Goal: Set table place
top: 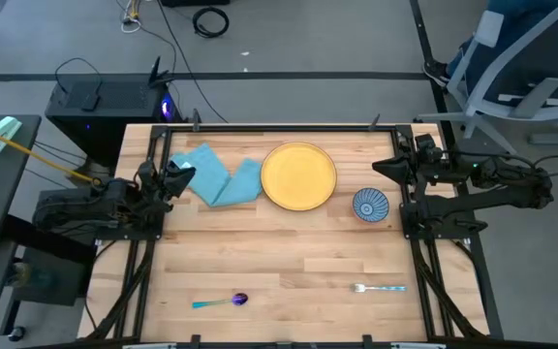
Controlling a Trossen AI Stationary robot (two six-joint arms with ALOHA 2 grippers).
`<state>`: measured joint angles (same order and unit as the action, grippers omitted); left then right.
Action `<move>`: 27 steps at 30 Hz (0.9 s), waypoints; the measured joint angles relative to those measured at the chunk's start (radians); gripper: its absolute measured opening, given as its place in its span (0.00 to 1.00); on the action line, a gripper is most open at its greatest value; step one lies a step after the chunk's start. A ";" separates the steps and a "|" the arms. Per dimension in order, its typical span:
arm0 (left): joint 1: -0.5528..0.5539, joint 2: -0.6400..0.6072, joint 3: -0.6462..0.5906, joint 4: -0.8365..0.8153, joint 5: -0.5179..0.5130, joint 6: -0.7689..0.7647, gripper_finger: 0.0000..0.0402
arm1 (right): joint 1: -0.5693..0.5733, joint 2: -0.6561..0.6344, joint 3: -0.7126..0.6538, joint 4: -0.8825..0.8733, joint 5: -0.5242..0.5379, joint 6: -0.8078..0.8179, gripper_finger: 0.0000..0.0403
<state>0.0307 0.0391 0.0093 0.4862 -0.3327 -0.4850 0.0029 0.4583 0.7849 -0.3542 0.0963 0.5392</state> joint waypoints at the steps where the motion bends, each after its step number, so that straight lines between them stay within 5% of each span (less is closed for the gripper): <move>1: 0.000 0.000 0.000 0.000 0.000 0.000 0.21 | 0.000 0.000 0.000 0.000 0.000 0.000 0.12; 27: 0.005 0.000 0.000 0.002 -0.012 0.067 0.21 | 0.000 0.000 0.000 0.000 0.000 0.000 0.12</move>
<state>0.0361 0.0389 0.0093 0.4885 -0.3444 -0.4178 0.0032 0.4583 0.7849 -0.3542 0.0963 0.5392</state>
